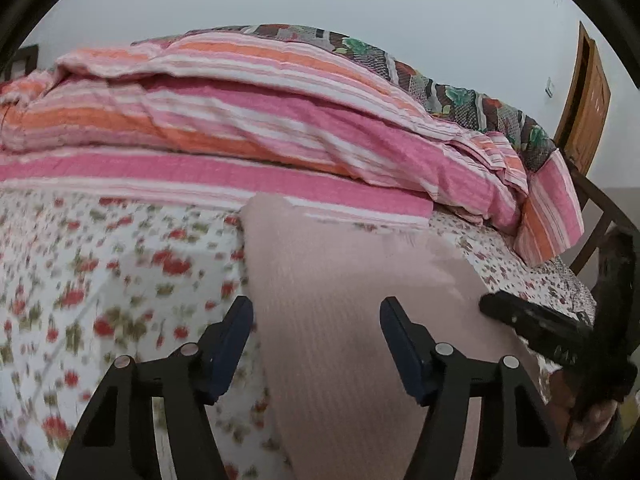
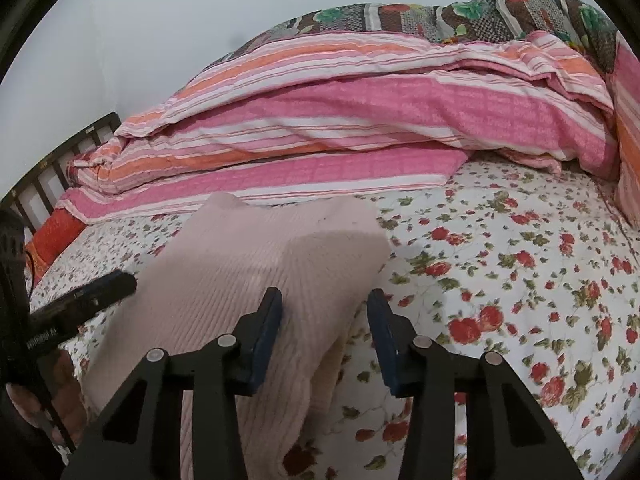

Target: Fold small clothes

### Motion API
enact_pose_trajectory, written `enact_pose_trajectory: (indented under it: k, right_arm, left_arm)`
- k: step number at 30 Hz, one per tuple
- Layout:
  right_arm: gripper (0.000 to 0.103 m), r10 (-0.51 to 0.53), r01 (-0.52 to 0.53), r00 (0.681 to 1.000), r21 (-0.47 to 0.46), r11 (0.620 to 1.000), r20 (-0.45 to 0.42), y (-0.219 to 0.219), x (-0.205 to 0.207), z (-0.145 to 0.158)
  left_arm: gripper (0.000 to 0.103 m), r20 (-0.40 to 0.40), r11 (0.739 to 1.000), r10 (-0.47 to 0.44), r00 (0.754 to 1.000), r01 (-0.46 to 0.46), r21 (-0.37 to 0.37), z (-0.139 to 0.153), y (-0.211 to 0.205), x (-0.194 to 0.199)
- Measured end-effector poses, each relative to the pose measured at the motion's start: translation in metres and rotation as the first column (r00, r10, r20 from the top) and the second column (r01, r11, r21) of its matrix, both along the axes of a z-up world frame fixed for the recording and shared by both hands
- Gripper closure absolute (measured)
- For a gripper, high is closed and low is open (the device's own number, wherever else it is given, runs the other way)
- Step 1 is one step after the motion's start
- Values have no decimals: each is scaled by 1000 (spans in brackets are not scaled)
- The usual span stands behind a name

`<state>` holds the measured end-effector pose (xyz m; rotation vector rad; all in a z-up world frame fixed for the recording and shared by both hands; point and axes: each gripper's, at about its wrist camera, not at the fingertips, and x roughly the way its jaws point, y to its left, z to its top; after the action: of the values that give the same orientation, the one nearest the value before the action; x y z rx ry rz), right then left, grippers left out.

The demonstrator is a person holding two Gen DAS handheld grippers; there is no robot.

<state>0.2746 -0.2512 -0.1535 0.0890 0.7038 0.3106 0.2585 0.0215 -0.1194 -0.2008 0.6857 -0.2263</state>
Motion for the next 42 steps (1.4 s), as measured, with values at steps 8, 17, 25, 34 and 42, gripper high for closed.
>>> enact_pose_trajectory:
  k: [8, 17, 25, 34, 42]
  right_arm:
    - [61, 20, -18, 1000, 108, 994, -20, -13, 14, 1]
    - [61, 37, -37, 999, -28, 999, -22, 12, 17, -12]
    - [61, 3, -4, 1000, 61, 998, 9, -8, 14, -6]
    - [62, -23, 23, 998, 11, 1000, -61, -4, 24, -19]
    - [61, -37, 36, 998, -14, 999, -58, -6, 19, -18]
  left_arm:
    - [41, -93, 998, -13, 996, 18, 53, 1, -1, 69]
    - [50, -222, 995, -32, 975, 10, -98, -44, 22, 103]
    - [78, -114, 1000, 7, 993, -9, -21, -31, 18, 87]
    - [62, -87, 998, 29, 996, -23, 62, -19, 8, 50]
    - [52, -43, 996, 15, 999, -11, 89, -17, 0, -3]
